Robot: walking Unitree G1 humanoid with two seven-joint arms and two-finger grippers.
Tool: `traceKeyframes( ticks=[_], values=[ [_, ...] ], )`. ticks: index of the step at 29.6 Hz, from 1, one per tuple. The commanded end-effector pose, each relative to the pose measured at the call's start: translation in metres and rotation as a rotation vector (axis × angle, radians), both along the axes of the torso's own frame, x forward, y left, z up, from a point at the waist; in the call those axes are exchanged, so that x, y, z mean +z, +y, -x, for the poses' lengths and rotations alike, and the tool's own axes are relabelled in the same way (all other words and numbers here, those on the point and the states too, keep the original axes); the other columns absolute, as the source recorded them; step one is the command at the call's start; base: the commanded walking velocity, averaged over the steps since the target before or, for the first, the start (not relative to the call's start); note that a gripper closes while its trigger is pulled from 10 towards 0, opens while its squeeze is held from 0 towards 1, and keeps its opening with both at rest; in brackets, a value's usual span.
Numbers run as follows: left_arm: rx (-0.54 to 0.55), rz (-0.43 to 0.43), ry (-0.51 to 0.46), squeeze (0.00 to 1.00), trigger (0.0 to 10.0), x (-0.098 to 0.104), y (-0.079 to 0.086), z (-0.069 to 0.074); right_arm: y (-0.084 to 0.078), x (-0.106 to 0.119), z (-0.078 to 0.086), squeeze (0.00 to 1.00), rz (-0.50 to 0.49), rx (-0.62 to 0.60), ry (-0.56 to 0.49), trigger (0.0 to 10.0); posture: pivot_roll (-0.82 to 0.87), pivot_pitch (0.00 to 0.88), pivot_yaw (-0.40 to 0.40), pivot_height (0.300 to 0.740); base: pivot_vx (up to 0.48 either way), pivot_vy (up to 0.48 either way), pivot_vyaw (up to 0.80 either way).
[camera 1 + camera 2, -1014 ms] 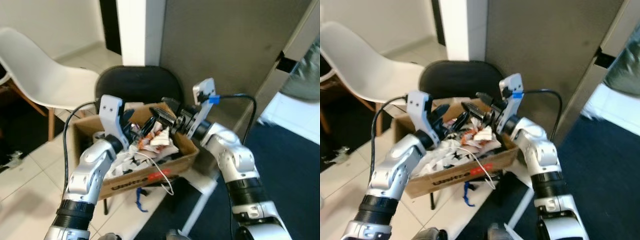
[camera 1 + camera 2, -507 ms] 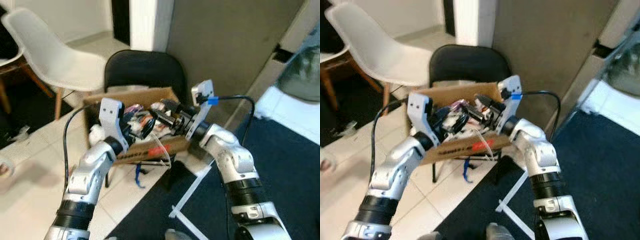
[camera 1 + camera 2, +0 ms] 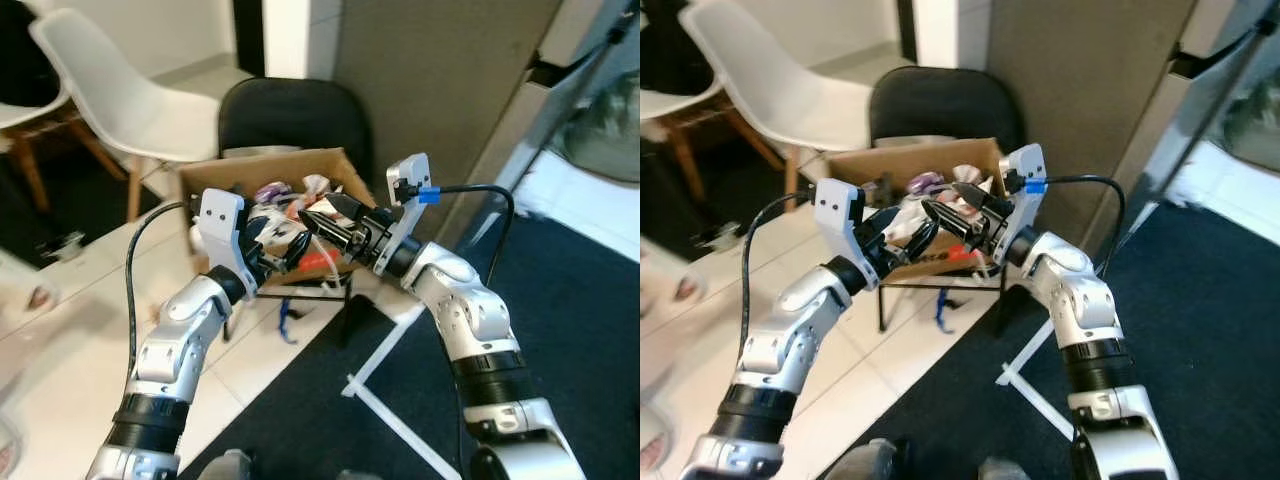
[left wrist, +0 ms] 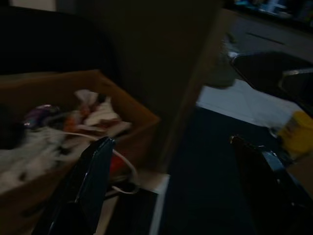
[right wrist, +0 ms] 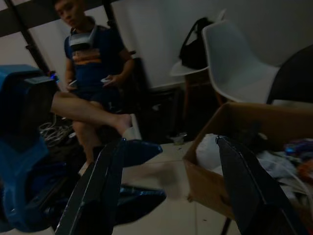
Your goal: Picking trash to rubbish bin
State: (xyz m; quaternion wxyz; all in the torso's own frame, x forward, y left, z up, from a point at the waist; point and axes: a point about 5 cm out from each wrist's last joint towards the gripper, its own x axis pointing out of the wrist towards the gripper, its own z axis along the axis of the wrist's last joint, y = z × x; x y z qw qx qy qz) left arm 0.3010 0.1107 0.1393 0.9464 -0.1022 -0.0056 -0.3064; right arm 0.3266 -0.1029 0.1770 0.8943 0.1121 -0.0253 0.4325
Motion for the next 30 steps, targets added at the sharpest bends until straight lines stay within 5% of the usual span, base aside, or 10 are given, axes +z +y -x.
traceKeyframes(
  ticks=[1, 30],
  values=[
    [-0.016, -0.001, 0.004, 0.0, 10.0, -0.0013, -0.0037, 0.0002, -0.0031, 0.0005, -0.0005, 0.0, -0.006, -0.014, 0.002, 10.0, -0.03, 0.0, -0.047, 0.74, -0.368, 0.0, 0.0],
    [-0.018, 0.001, 0.002, 0.0, 10.0, -0.0006, -0.0041, 0.0003, -0.0029, 0.0009, -0.0006, 0.0, -0.002, -0.013, 0.003, 10.0, -0.04, 0.0, -0.049, 0.74, -0.373, 0.0, 0.0]
  ],
)
